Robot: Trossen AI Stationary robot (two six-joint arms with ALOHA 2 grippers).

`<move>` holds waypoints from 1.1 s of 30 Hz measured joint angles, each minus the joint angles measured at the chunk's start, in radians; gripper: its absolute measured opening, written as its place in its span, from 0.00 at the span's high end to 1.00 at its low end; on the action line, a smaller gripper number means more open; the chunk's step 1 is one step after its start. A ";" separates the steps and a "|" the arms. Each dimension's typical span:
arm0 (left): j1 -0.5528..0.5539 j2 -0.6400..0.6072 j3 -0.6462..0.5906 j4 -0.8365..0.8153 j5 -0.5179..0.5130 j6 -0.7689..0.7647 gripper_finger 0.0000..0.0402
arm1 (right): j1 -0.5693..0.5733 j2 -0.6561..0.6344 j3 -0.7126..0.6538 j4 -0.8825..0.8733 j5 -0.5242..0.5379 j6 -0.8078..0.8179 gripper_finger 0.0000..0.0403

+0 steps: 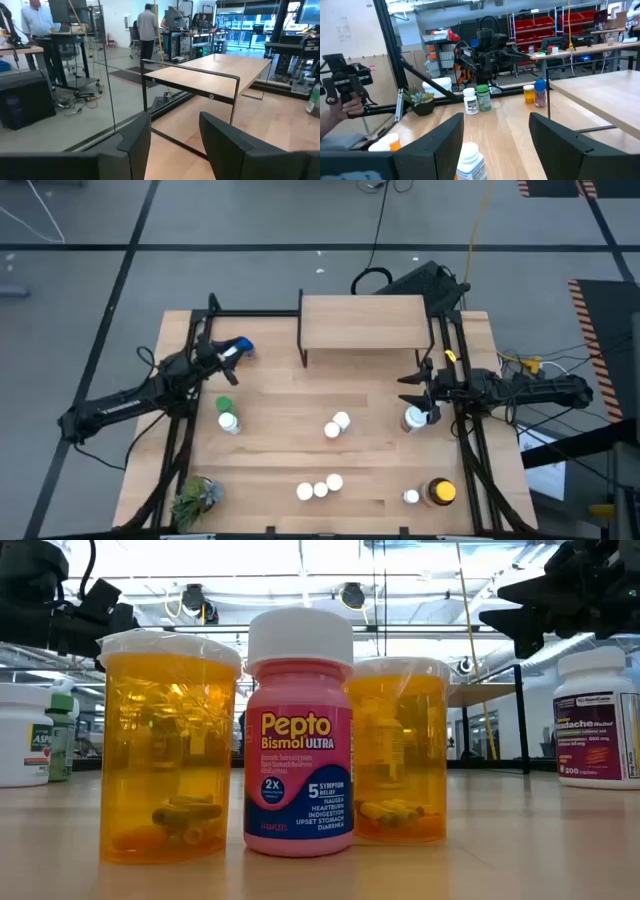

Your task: Pick and place medicine bottles onto shelf by color

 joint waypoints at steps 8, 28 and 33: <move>0.000 0.000 0.000 -0.001 -0.003 -0.044 0.57 | 0.000 0.000 0.000 0.041 0.000 0.000 0.45; 0.000 0.235 0.132 -0.056 0.002 -0.074 0.22 | 0.000 0.002 0.000 0.183 0.000 -0.023 0.42; 0.010 0.360 0.384 -0.400 0.007 0.000 0.20 | 0.000 0.003 0.000 0.190 0.000 -0.030 0.37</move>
